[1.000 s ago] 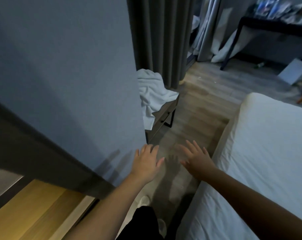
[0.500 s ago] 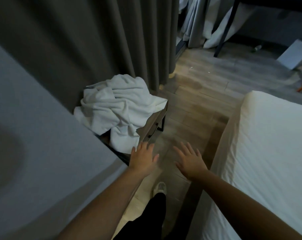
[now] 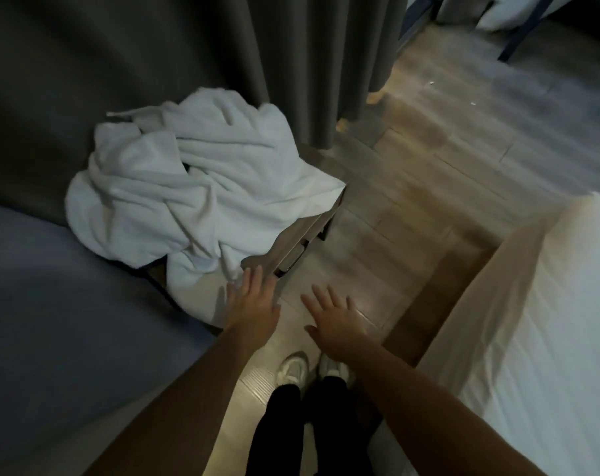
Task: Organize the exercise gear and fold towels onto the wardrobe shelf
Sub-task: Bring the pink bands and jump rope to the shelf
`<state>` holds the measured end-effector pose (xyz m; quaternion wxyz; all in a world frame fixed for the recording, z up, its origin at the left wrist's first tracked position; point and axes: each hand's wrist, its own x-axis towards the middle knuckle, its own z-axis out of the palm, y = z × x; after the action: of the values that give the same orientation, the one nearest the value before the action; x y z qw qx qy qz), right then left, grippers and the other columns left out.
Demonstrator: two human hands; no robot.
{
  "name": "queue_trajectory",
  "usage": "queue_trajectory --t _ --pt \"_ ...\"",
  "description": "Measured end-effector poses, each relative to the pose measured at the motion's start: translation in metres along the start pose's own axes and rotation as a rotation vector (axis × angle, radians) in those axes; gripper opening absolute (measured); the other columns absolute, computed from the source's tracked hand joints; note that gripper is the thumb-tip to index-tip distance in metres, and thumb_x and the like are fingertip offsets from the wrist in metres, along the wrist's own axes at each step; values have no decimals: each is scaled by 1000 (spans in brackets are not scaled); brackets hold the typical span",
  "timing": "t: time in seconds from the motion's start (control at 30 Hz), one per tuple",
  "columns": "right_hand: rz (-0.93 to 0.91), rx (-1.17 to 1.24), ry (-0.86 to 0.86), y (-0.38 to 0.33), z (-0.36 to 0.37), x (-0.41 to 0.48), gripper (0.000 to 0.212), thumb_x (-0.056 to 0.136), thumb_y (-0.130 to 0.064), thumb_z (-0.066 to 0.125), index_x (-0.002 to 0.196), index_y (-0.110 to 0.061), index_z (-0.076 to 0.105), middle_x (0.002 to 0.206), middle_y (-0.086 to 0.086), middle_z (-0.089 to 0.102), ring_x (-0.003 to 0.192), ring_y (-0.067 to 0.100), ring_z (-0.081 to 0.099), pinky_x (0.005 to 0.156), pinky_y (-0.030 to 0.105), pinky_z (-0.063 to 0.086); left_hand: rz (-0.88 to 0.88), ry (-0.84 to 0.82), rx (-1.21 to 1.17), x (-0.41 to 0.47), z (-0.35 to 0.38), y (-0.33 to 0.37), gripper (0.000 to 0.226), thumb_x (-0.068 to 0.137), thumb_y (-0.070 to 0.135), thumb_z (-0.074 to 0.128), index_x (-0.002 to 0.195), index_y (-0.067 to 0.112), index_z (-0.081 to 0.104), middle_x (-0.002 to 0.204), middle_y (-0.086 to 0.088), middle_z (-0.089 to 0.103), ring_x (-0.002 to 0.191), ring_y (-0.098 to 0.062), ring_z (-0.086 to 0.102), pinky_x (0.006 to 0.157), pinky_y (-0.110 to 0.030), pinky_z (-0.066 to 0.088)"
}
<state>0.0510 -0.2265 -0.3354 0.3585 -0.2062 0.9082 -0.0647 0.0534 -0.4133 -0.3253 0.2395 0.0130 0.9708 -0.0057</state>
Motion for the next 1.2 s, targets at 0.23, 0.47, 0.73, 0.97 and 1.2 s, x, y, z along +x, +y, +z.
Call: queue_trajectory --t 0.23,0.47,0.73,0.97,1.2 --pt "-116 -120 1 32 29 109 68 102 -43 38 155 -29 -3 162 4 -17 149 35 -9 117 62 7 -154 74 -88 51 57 -26 72 93 42 49 155 18 20 163 -12 10 149 -32 9 112 -58 24" --pt "-114 -107 -28 33 34 156 76 100 -41 45 154 -32 -7 163 1 -15 149 37 3 112 63 21 -144 107 -33 54 79 -39 73 91 39 50 154 14 23 161 -15 18 148 -33 17 110 -64 24" --pt "-78 -198 -125 29 20 164 77 100 -26 51 154 -36 -2 163 -2 -13 126 31 46 91 40 42 -147 92 -146 56 80 -42 73 95 45 49 156 21 15 163 -9 8 150 -27 5 114 -63 12" --pt "-50 -273 -204 38 15 137 71 100 -13 41 155 -35 2 164 -3 -11 109 25 54 91 37 46 -134 -12 -228 59 73 -48 71 99 53 32 156 26 -1 164 -2 -11 149 -22 -13 116 -59 3" --pt "-18 -283 -286 86 47 87 81 94 -23 56 155 -35 4 164 -1 0 135 32 35 95 43 43 -111 -21 -122 56 72 -46 90 92 57 47 156 20 -4 163 -9 -12 149 -30 -12 114 -64 9"
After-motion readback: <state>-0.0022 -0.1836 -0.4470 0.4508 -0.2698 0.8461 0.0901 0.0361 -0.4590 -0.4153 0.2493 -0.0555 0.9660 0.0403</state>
